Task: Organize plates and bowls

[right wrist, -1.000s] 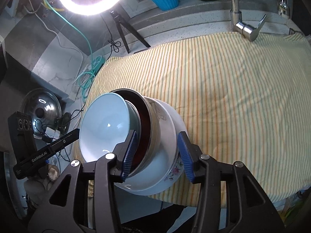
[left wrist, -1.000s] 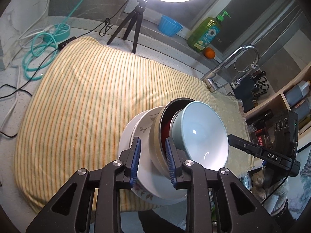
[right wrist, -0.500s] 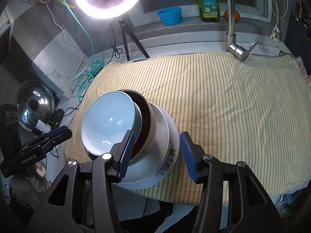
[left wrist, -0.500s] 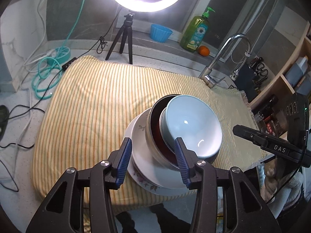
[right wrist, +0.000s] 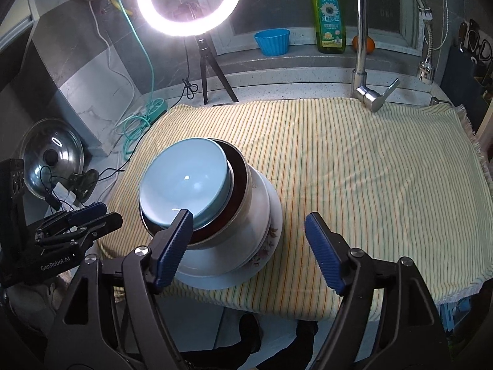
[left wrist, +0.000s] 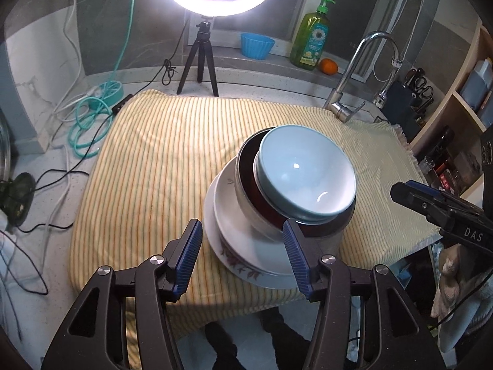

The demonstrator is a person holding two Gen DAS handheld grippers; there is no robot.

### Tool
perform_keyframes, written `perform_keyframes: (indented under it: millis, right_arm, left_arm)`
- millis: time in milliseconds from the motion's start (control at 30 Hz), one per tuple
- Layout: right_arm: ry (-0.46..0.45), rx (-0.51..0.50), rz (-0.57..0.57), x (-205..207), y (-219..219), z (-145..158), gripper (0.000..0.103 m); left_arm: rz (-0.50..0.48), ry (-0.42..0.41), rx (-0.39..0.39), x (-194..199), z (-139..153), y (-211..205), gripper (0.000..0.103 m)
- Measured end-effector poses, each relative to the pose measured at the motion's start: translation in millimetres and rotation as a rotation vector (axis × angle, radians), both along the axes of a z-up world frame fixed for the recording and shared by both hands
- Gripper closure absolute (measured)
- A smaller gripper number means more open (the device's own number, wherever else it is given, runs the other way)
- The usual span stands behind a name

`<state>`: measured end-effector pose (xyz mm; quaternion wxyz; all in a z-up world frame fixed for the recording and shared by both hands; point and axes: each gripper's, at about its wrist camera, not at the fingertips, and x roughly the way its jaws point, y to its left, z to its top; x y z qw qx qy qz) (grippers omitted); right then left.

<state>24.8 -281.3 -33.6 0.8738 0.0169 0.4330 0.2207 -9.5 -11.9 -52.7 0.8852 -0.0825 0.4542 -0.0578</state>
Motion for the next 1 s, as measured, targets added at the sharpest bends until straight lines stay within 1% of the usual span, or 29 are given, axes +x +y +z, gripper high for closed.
perform_keyframes:
  millis: [167, 367, 567, 700, 1000]
  right_arm:
    - [-0.004, -0.015, -0.002, -9.1, 1.3, -3.0, 0.025]
    - [-0.015, -0.028, -0.006, -19.6, 1.7, -3.3, 0.025]
    - [-0.004, -0.029, -0.003, -26.4, 6.0, -6.9, 0.025]
    - [0.0, -0.029, -0.001, -30.2, 8.4, -9.0, 0.025]
    - [0.0, -0.023, -0.02, -33.8, 7.6, -8.5, 0.025]
  left_arm:
    - [0.017, -0.013, 0.045, -8.0, 4.0, -1.0, 0.049]
    - [0.043, -0.012, 0.06, -16.8, 2.9, 2.5, 0.049]
    - [0.046, 0.001, 0.055, -19.6, 1.9, 2.9, 0.049]
    - [0.038, 0.001, 0.059, -21.3, 2.8, 1.4, 0.042]
    - [0.022, -0.008, 0.055, -22.8, 5.4, 1.1, 0.042]
